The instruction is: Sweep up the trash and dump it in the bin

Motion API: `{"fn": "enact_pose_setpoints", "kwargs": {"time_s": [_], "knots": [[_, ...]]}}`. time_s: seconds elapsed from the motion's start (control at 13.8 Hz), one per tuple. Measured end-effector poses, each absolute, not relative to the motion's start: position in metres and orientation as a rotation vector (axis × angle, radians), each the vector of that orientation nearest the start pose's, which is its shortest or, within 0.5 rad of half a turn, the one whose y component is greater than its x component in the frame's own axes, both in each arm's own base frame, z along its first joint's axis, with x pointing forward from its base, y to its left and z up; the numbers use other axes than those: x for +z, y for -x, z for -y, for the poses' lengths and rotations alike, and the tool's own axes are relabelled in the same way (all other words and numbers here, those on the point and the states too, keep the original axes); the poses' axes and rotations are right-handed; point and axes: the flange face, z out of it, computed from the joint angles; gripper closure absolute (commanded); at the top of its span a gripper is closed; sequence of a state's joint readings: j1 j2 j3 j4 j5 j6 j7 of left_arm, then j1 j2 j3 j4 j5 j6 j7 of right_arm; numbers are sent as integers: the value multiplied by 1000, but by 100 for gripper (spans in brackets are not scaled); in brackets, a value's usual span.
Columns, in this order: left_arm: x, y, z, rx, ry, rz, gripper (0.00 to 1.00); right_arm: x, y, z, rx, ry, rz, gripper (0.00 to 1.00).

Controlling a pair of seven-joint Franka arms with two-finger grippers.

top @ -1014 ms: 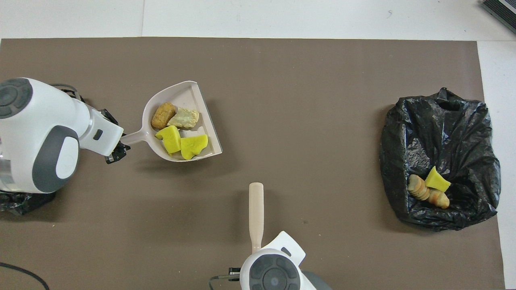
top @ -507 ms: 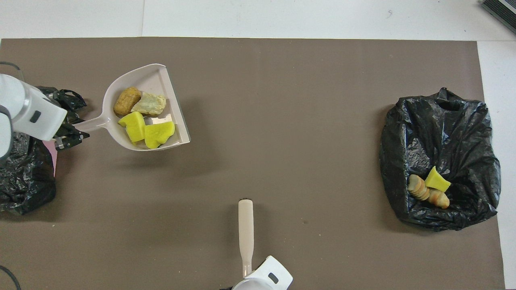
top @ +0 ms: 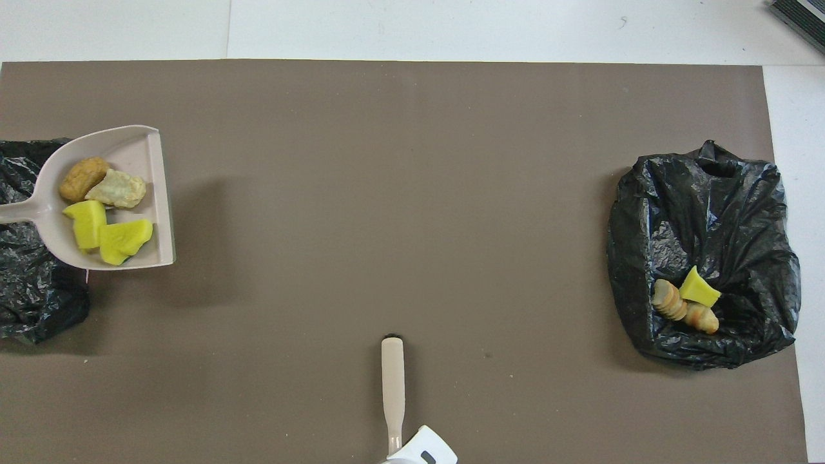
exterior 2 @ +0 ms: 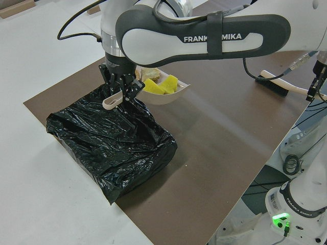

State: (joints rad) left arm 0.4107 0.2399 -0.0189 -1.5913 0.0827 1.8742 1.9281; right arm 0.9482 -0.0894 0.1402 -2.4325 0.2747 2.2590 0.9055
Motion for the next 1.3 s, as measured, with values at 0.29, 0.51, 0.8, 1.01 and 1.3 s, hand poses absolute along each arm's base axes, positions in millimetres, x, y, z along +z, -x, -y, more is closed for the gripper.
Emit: {"fn": "enact_pose_setpoints", "kwargs": {"time_s": [0.29,0.51,0.8,1.01,1.3], "knots": [[501,-593,-321,188,2049,-2191,100,332,-211,-415,322,3092,-21,34],[513,-599,-325,318,1929,-2165,100,338,-221,-415,310,3080,-86,21],[529,-607,-328,487,1756,-2097,100,363,-273,-402,250,3018,-232,4],[540,-606,-322,606,1720,-1997,100,391,-319,-388,170,2961,-330,0],[541,-601,-267,760,1652,-1816,100,450,-385,-363,21,2858,-357,0]]}}
